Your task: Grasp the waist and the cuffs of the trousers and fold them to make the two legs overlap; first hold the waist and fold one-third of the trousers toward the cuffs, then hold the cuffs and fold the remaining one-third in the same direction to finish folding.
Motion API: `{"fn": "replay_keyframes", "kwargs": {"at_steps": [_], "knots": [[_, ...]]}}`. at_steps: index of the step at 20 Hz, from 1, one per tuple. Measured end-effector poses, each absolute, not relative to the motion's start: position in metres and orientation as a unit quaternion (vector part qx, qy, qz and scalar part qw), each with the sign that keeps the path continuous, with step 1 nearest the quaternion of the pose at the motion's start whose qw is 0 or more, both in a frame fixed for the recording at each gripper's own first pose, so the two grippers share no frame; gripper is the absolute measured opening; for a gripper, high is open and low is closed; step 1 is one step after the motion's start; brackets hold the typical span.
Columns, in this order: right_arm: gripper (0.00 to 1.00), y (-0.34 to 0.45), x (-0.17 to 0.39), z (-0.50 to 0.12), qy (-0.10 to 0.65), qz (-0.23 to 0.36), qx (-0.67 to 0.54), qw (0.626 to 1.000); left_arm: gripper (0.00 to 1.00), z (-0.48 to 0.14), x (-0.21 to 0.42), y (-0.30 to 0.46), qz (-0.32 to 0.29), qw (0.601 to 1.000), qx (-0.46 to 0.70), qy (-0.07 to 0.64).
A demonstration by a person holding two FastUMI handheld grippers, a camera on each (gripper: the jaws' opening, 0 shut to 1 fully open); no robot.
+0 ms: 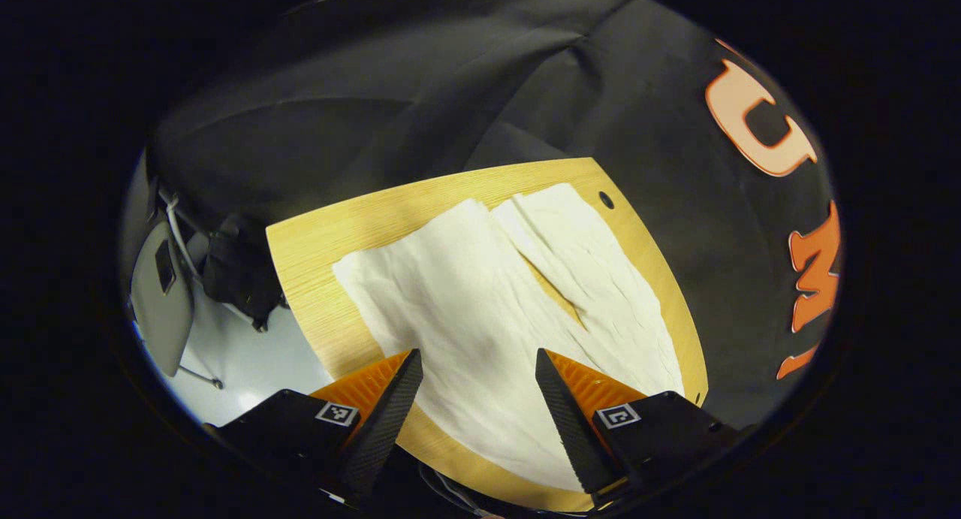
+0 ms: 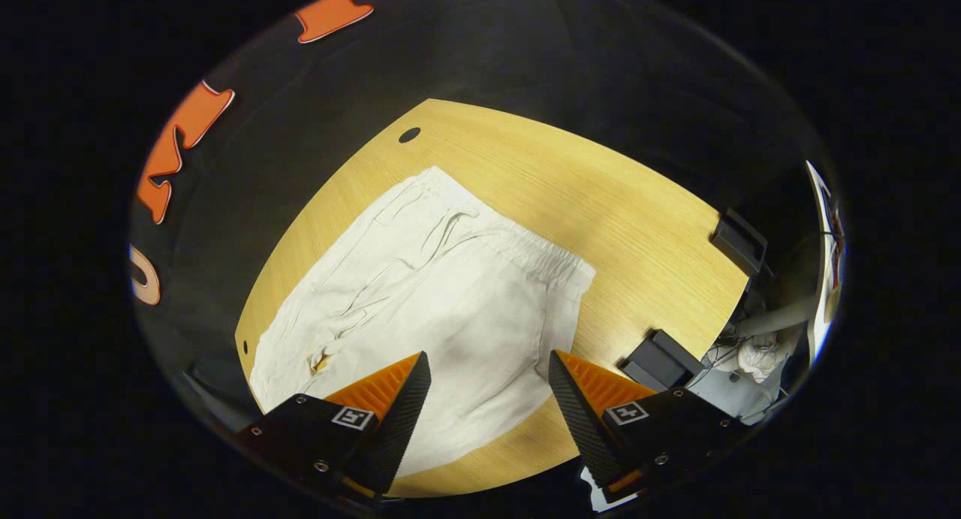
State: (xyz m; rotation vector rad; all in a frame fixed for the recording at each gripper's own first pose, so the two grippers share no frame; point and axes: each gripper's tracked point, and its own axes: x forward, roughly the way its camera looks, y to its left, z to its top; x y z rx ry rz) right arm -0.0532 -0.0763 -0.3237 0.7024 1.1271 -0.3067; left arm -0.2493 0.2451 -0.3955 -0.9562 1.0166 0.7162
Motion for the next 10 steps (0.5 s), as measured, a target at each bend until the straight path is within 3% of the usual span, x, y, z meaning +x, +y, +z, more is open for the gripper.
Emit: {"fn": "replay_keyframes", "kwargs": {"at_steps": [5, 6, 10], "knots": [[0.96, -0.085, -0.059, -0.337, 0.532, -0.149, 0.348, 0.758, 0.96, -0.407, -0.296, 0.269, 0.343, 0.667, -0.475, 0.462], [0.96, -0.087, -0.060, -0.339, 0.533, -0.152, 0.350, 0.755, 1.00, -0.412, -0.300, 0.272, 0.344, 0.666, -0.476, 0.461], [0.96, -0.095, -0.062, -0.347, 0.537, -0.156, 0.353, 0.750, 0.99, -0.426, -0.296, 0.280, 0.333, 0.666, -0.490, 0.453]]}}
